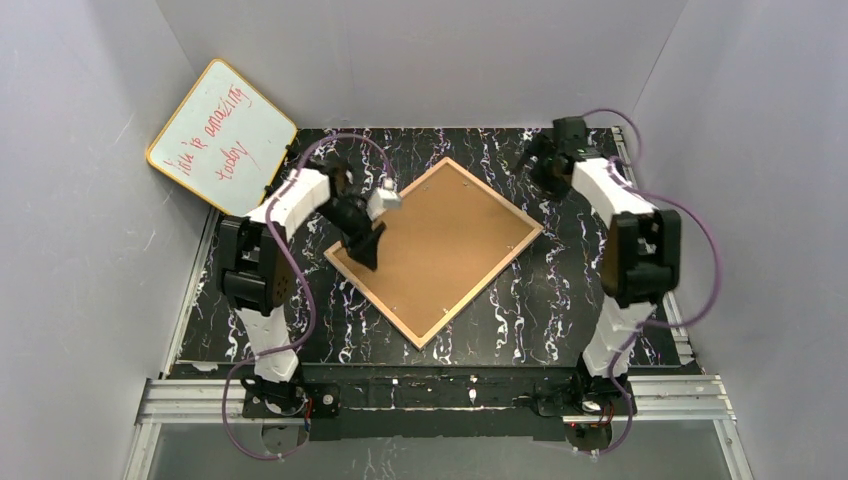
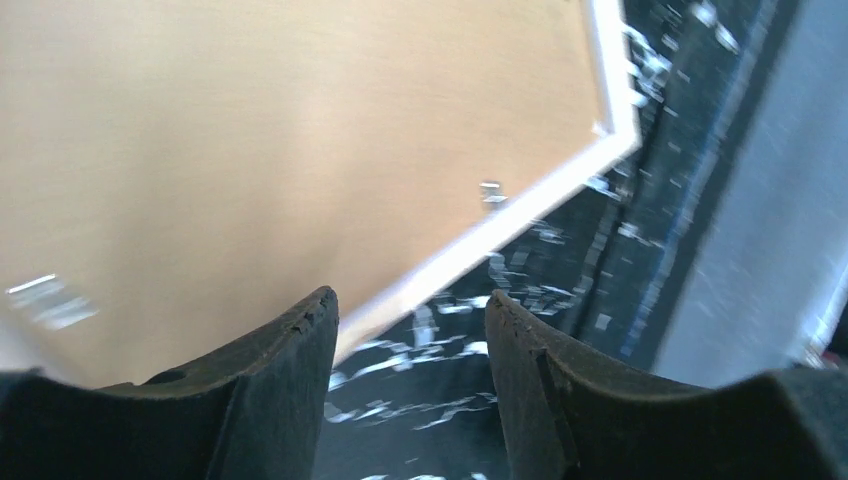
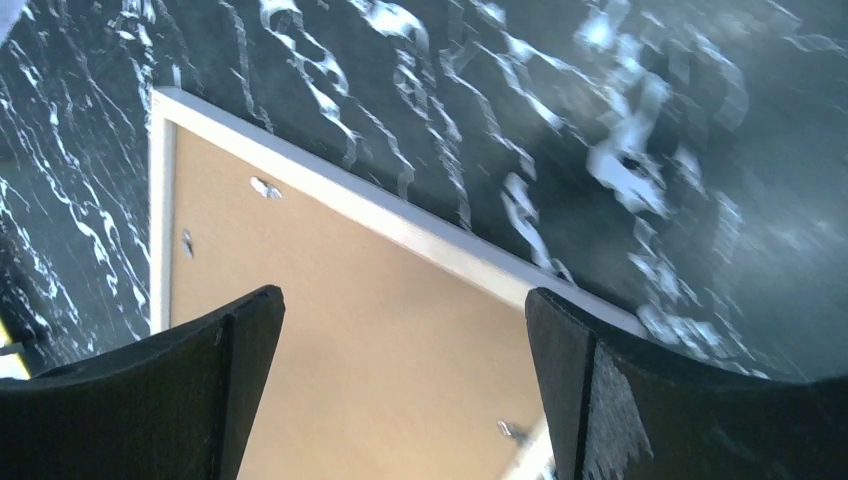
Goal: Put the photo into the frame
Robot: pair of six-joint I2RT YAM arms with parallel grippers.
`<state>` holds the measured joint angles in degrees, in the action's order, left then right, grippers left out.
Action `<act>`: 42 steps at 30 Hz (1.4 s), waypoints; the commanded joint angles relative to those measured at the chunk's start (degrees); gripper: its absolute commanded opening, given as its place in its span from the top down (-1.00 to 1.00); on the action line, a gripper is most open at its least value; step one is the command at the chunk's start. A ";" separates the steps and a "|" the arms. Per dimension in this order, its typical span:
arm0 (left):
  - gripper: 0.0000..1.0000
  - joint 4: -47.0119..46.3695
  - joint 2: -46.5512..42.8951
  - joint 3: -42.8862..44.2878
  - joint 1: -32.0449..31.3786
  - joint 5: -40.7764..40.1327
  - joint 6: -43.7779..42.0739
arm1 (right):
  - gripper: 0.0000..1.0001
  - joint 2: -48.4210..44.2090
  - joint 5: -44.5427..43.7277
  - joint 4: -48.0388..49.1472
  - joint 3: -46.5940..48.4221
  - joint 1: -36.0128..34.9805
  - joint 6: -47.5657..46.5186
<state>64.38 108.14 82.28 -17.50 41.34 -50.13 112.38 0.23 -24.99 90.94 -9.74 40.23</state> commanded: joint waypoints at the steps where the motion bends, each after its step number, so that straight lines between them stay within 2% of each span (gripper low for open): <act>1: -0.07 -1.57 4.60 10.16 9.87 -2.18 2.44 | -0.97 -13.60 3.36 -0.04 -12.99 1.62 0.63; 4: -0.01 -10.04 8.49 14.07 14.36 -6.42 11.40 | -0.97 -22.48 7.30 3.79 -26.78 1.65 3.58; 8: 0.08 -20.39 11.76 13.58 16.57 -15.44 18.72 | -0.97 -32.52 11.08 6.11 -40.24 1.58 7.31; 12: 0.13 -25.24 13.32 9.69 16.79 -18.21 20.32 | -0.97 -39.71 15.37 9.45 -50.06 1.50 10.38; 16: 0.20 -25.16 13.95 6.19 16.79 -16.13 19.47 | -0.97 -39.52 18.16 13.93 -54.70 1.36 12.50; 25: 0.27 -21.51 9.58 -4.69 16.09 -11.28 13.21 | -0.97 -25.96 17.73 19.27 -48.99 1.30 10.49; 33: 0.21 -16.89 1.45 -16.32 8.44 -6.19 7.45 | -0.97 -16.51 13.40 15.42 -36.39 2.05 6.77; 37: 0.21 -13.72 -0.83 -18.29 4.90 -2.22 5.91 | -0.97 -13.93 10.42 11.93 -28.77 2.86 4.26; 42: 0.22 -10.11 -0.55 -16.03 5.87 -1.17 5.43 | -0.97 -14.42 5.91 5.32 -22.73 3.48 1.80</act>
<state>48.27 106.76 65.80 -13.34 38.98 -42.74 99.77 11.25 -14.13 63.46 -6.74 45.19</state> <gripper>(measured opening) 0.389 0.985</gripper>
